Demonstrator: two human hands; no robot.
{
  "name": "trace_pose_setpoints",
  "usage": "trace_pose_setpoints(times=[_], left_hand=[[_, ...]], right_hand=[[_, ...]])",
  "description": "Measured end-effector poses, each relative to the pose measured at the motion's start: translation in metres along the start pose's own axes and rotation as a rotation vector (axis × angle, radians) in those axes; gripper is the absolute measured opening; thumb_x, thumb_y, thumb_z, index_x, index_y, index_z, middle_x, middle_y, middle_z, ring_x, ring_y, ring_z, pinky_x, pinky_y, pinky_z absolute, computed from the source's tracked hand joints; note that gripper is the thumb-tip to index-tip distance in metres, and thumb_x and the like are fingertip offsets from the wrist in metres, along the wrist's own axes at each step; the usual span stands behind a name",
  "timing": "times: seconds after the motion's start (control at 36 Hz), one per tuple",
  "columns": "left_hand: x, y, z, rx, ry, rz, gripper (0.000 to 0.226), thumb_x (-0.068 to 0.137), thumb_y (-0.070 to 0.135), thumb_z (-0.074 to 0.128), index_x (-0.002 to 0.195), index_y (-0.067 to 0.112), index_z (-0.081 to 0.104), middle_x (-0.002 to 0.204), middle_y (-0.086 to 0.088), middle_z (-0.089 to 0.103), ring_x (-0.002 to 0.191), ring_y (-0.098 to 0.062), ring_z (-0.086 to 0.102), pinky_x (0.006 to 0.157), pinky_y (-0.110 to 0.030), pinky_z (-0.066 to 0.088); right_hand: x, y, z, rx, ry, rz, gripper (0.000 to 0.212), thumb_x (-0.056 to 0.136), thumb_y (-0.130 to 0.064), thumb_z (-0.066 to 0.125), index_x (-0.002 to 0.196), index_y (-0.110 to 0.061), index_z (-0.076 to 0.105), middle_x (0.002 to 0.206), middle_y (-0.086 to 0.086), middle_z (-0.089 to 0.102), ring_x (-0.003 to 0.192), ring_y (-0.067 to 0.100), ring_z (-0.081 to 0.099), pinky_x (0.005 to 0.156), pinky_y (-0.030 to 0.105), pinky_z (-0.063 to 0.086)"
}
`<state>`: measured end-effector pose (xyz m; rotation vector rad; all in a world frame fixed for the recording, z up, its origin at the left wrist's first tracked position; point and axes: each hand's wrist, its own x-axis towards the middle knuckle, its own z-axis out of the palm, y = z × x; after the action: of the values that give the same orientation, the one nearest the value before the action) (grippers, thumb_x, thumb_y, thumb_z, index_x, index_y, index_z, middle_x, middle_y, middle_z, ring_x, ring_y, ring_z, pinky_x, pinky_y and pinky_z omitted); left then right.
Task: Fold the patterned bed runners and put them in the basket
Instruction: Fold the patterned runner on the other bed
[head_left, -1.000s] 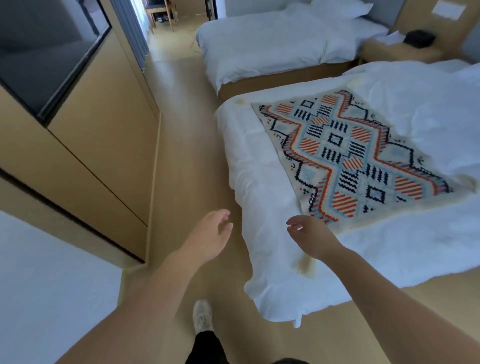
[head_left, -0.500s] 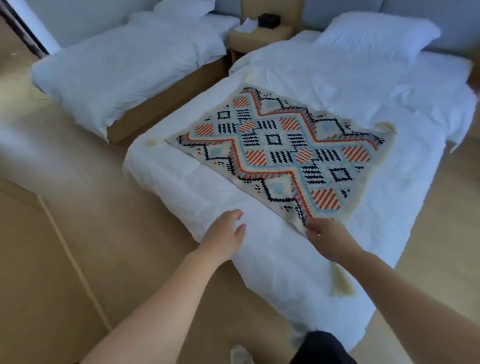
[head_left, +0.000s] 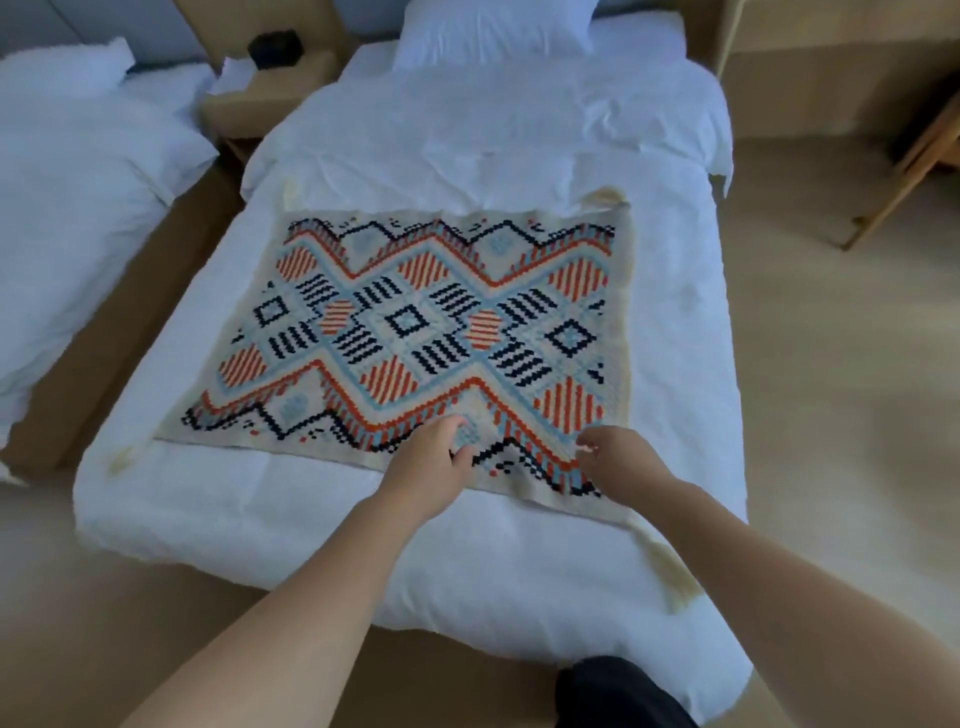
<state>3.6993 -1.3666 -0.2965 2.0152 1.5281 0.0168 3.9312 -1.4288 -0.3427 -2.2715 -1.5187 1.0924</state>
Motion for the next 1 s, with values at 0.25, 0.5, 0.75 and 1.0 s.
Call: trace_pose_setpoints(times=[0.25,0.5,0.75,1.0], left_hand=[[0.092,-0.028,-0.018,0.116,-0.029,0.039,0.052,0.099,0.033,0.043,0.146,0.015,0.031,0.151,-0.002,0.033,0.137,-0.017,0.031,0.11,-0.032,0.028],[0.209,-0.046,0.003,0.2,-0.22,0.17,0.058,0.099,0.034,0.041,0.149,0.014,0.021,0.157,-0.002,0.022,0.142,-0.018,0.021,0.115,-0.035,0.02],[0.336,-0.075,0.037,0.284,-0.248,0.33,0.058,0.098,0.038,0.039,0.149,0.014,0.023,0.157,-0.002,0.019,0.143,-0.02,0.019,0.117,-0.038,0.019],[0.488,-0.087,0.098,0.492,-0.179,0.332,0.069,0.094,0.059,0.011,0.149,0.025,-0.015,0.158,-0.002,-0.02,0.144,-0.022,-0.02,0.113,-0.043,-0.013]], right_hand=[[0.076,-0.028,-0.007,-0.056,-0.069,0.019,0.039,0.096,-0.026,0.045,0.133,-0.019,0.053,0.136,0.003,0.055,0.119,0.024,0.054,0.097,0.034,0.045],[0.145,-0.037,0.001,-0.157,0.001,0.169,0.035,0.097,-0.023,0.04,0.127,-0.018,0.056,0.115,0.005,0.064,0.098,0.025,0.062,0.085,0.04,0.054],[0.243,-0.029,0.051,-0.125,0.027,0.257,0.042,0.099,-0.038,0.041,0.137,-0.022,0.043,0.146,0.003,0.038,0.109,0.024,0.057,0.084,0.036,0.052],[0.377,-0.001,0.069,-0.325,0.087,0.224,0.071,0.097,-0.059,0.022,0.153,-0.026,-0.005,0.159,0.008,-0.019,0.145,0.027,-0.019,0.116,0.042,-0.006]])
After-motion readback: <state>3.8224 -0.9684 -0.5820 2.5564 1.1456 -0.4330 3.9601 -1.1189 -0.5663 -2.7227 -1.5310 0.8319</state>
